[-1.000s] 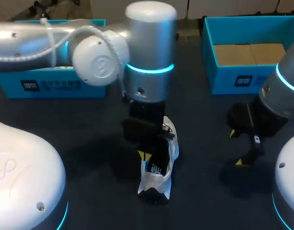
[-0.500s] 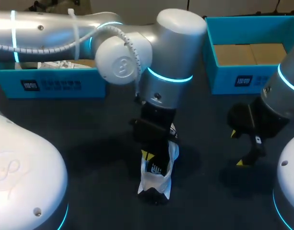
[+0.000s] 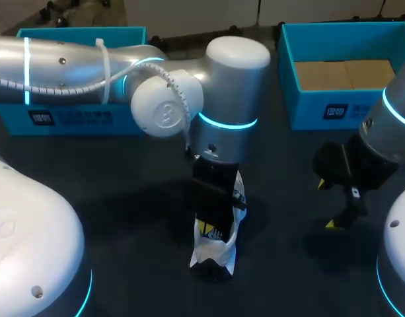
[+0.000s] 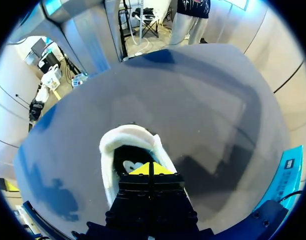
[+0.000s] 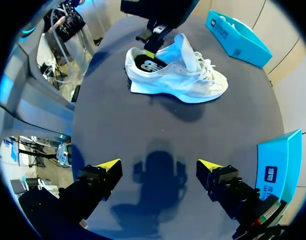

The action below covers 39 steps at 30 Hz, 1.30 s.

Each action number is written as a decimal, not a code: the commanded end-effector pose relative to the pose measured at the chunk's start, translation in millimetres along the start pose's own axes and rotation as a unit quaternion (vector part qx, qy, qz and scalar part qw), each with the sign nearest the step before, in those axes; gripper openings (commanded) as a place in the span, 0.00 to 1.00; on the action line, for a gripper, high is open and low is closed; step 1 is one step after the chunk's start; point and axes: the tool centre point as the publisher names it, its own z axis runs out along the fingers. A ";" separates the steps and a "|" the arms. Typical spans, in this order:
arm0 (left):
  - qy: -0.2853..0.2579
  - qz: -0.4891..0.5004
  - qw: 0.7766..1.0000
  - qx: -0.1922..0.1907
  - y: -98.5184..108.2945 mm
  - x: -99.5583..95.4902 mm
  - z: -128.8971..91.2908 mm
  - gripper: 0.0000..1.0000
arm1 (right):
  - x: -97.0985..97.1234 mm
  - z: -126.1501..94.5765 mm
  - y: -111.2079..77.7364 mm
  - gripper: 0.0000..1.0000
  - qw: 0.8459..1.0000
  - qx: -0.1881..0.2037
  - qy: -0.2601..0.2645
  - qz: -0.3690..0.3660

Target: Take the shoe out of the shoebox, open the shoe tongue, remove and reinsert the insole, then place the shoe into the shoebox

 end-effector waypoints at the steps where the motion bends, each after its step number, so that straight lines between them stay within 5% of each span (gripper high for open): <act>1: 0.000 0.010 1.000 0.005 0.5 0.6 12.9 0.00 | 1.8 0.4 -0.9 1.00 1.000 0.000 -0.002 0.000; 17: -0.014 0.012 1.000 0.002 9.5 -3.3 56.8 0.00 | 1.8 0.4 -0.9 1.00 1.000 0.000 -0.002 0.000; 25: -0.037 -0.004 0.999 -0.040 1.1 -10.8 35.4 0.00 | 1.8 0.4 -0.9 1.00 1.000 0.000 -0.002 0.000; 31: -0.033 -0.009 0.999 -0.034 -14.8 -19.4 13.0 0.00 | 1.8 0.4 -0.9 1.00 1.000 0.000 -0.002 0.000; 39: -0.018 -0.011 1.000 0.001 -11.2 -29.9 39.9 0.00 | 1.8 0.4 -0.9 1.00 1.000 0.000 -0.002 0.000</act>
